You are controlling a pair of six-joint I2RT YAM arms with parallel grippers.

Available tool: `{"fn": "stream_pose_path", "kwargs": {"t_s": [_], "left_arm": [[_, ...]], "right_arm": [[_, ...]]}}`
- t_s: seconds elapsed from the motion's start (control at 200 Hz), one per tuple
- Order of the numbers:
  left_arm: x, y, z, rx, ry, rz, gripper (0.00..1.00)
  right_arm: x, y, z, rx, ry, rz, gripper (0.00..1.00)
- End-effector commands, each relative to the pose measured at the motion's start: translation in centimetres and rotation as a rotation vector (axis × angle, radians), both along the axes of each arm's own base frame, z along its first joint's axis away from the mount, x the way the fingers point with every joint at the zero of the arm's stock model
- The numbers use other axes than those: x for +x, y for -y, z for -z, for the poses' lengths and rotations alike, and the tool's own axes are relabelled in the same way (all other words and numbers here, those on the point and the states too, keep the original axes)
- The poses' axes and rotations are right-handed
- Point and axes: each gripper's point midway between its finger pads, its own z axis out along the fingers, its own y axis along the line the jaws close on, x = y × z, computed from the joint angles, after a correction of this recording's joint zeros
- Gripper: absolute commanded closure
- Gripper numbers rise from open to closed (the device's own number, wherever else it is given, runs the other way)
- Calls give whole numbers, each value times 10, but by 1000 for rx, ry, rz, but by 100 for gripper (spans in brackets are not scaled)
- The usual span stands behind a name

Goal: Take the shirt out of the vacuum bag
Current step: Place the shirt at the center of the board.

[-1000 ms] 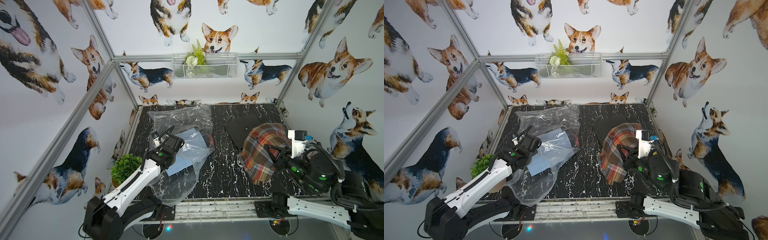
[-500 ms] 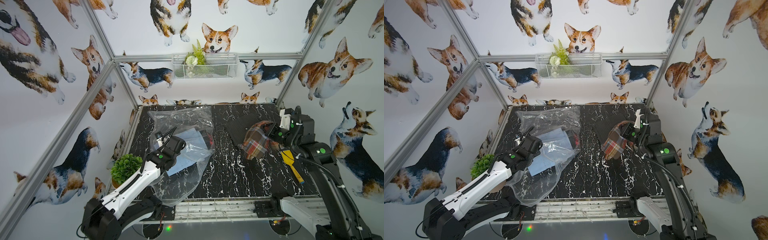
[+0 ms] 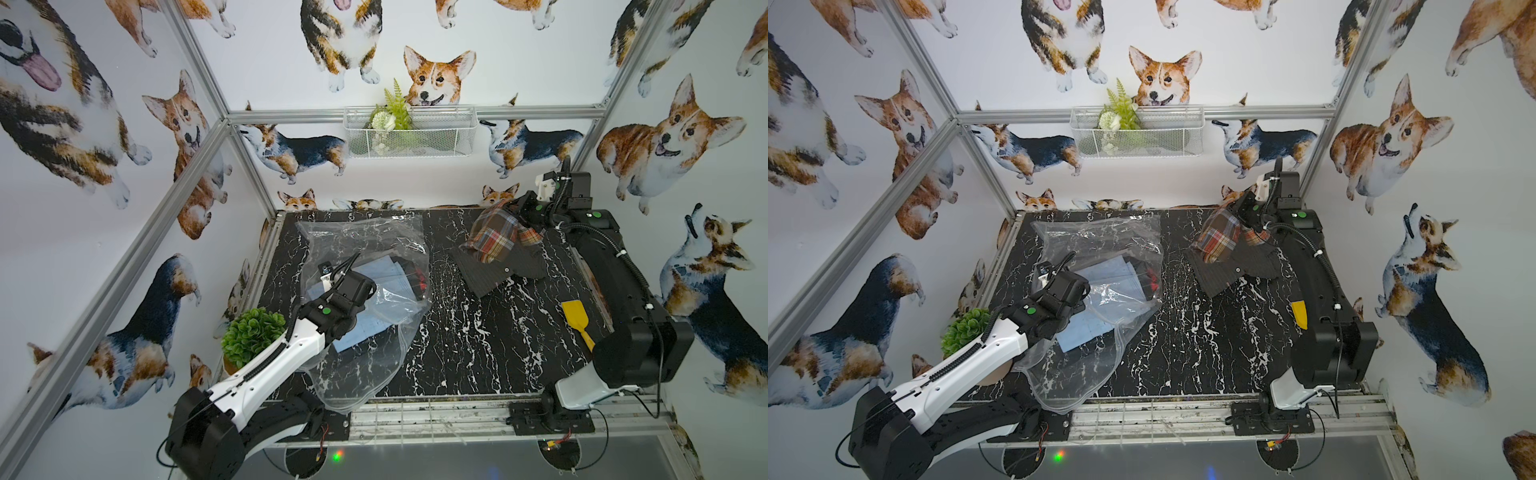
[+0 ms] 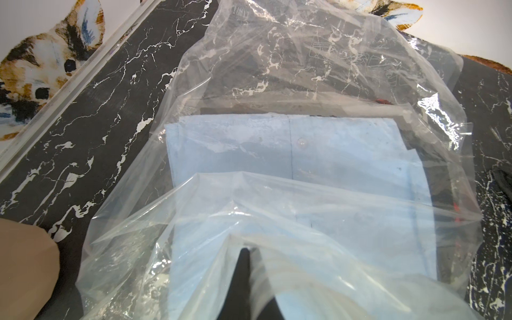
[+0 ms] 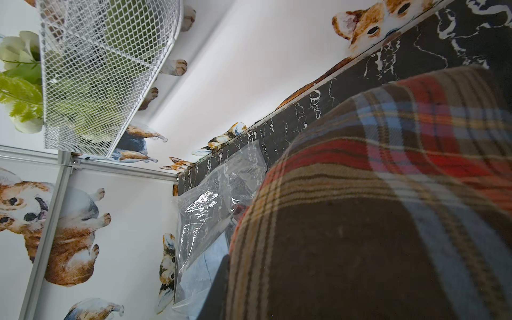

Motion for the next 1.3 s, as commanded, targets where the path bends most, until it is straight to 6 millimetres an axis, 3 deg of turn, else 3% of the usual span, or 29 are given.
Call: {"fn": "stream_pose_path", "kwargs": {"t_s": [0.0,0.125,0.305,0.516,0.736,0.851,1.066,1.291], "left_arm": [[4,6,-2,-11,17,17,100],[4,8,1,-18,16,22,100],[5,10,5,-14,7,28,100],[7,15,5,-17,5,41,100],[8,20,4,0,-1,65,100],[7,21,4,17,-3,75,100],[8,22,3,21,-2,79,100],[7,21,4,45,-8,86,100]], "right_arm": [[27,4,-3,-28,43,-18,100],[42,11,31,-48,6,-13,100],[48,16,117,-54,-113,-9,100],[32,15,182,-58,-207,10,100],[-4,20,251,-72,-294,31,100],[-13,24,261,-93,-307,34,100],[-13,37,247,-112,-297,96,100],[-2,44,230,88,-272,139,100]]}}
